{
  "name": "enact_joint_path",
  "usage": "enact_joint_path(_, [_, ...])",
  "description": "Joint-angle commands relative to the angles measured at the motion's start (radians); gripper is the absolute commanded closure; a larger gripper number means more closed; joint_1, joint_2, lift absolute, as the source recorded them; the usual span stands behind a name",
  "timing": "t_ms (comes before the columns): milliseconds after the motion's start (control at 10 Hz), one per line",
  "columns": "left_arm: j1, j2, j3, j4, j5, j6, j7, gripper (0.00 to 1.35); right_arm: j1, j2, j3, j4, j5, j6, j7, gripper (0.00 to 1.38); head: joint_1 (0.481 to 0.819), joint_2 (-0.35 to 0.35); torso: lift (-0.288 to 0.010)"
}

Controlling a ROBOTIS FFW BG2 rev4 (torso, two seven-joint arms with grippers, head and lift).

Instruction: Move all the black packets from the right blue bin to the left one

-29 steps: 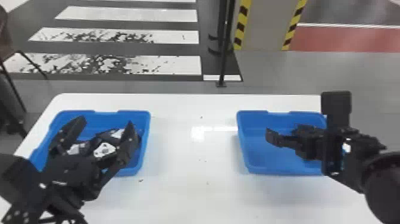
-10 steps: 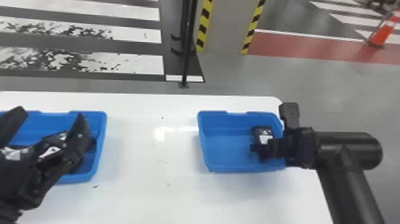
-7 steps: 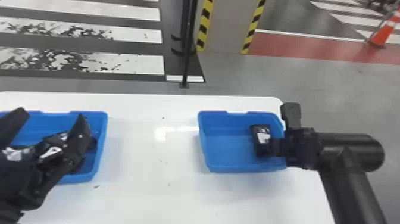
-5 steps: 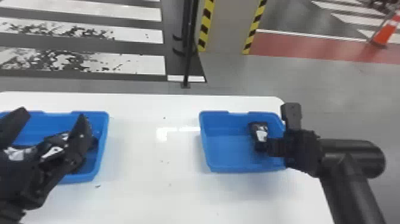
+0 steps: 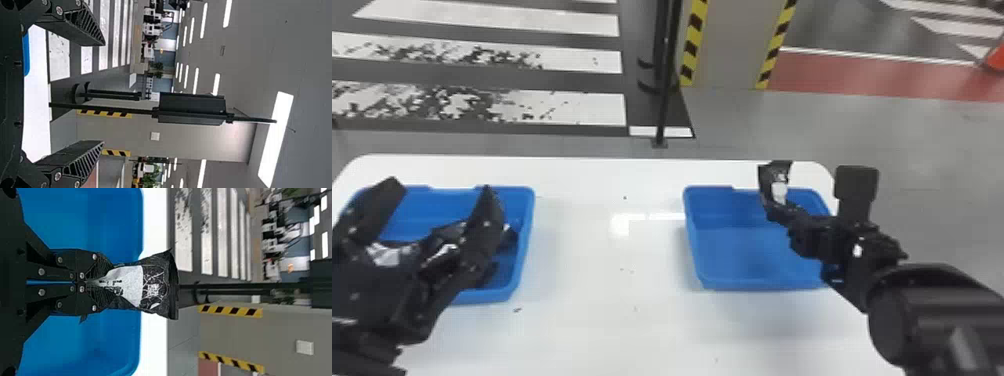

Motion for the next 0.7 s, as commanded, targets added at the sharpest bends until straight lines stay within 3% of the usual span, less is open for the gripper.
enact_joint_path(0, [-0.002,-0.001,-0.002,0.016,0.018,-0.025,0.0,0.15,0.025,-0.002,0.042,-0.036,-0.068,-0.155,0.053,1.15,0.695,-0.147,-0.14])
enact_joint_path(100, [-0.01,-0.001,-0.006,0.04,0.016,-0.089,0.0,0.15,0.017,-0.025,0.141,-0.055,-0.124,-0.278,0.065,1.15,0.695,-0.111,-0.14])
enact_joint_path(200, [-0.02,0.002,-0.018,0.048,0.018,-0.084,0.0,0.15,0.01,-0.037,0.219,-0.077,-0.182,-0.351,0.077,1.15,0.695,-0.054,-0.14])
enact_joint_path(600, [-0.037,0.012,-0.049,0.053,0.026,-0.052,0.0,0.15,-0.037,-0.09,0.486,-0.094,-0.356,-0.417,0.089,1.15,0.672,0.143,-0.14])
